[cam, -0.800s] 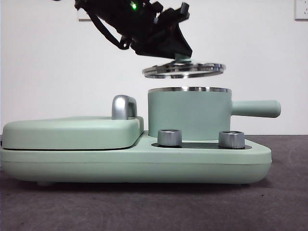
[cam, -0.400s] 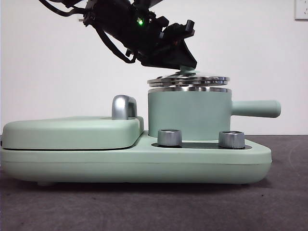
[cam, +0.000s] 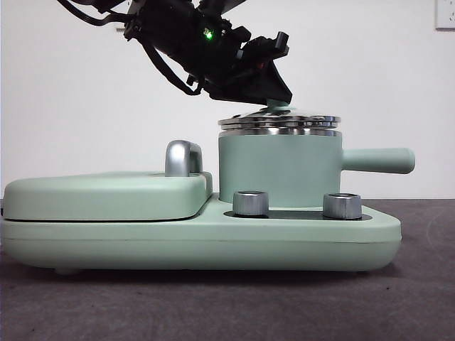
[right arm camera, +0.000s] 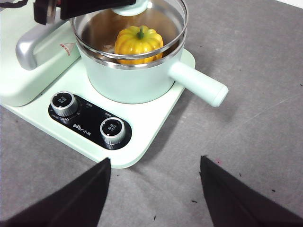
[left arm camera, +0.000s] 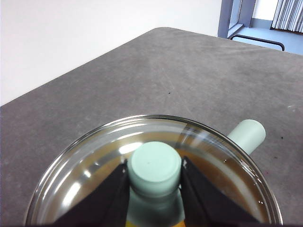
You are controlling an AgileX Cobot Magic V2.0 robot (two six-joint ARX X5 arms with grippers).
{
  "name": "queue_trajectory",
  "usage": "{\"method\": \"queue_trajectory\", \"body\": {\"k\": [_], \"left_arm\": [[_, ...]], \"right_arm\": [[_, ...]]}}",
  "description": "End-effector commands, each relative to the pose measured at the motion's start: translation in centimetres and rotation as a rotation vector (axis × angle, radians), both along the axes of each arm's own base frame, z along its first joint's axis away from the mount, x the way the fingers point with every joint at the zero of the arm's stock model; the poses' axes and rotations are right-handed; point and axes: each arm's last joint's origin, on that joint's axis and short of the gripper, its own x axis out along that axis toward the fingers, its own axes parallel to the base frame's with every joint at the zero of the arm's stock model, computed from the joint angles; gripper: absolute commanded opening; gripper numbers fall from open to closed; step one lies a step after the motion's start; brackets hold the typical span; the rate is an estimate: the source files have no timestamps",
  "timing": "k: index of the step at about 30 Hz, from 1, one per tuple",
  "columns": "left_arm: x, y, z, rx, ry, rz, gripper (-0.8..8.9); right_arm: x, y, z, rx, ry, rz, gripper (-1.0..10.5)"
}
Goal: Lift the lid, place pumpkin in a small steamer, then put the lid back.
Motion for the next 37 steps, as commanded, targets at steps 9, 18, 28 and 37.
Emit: {"method": "queue_trajectory", "body": {"k": [9,18,28,37], "left_arm": [[0.1,-0.6,0.4,-0.001,0.003,-0.017,0.10],[0.1,-0.8,0.2,-0.007,0.005,-0.042,0.10],[0.2,-0.9,-0.1,-0.007,0.004,-0.042,0.10],[0.7,-1.2,-1.2,0.008,0.022,-0.042,0.10]], "right_arm": [[0.0,0.1,0.2,0.018,-0.005,-0.005,2.9],[0.0,0.1,0.2,0.018,-0.005,-0.005,2.9],[0.0,0.1,0.2,0.016,-0.001,-0.005,2.9],[0.0,0.1,0.2,0.016,-0.001,-0.005,2.9]]}}
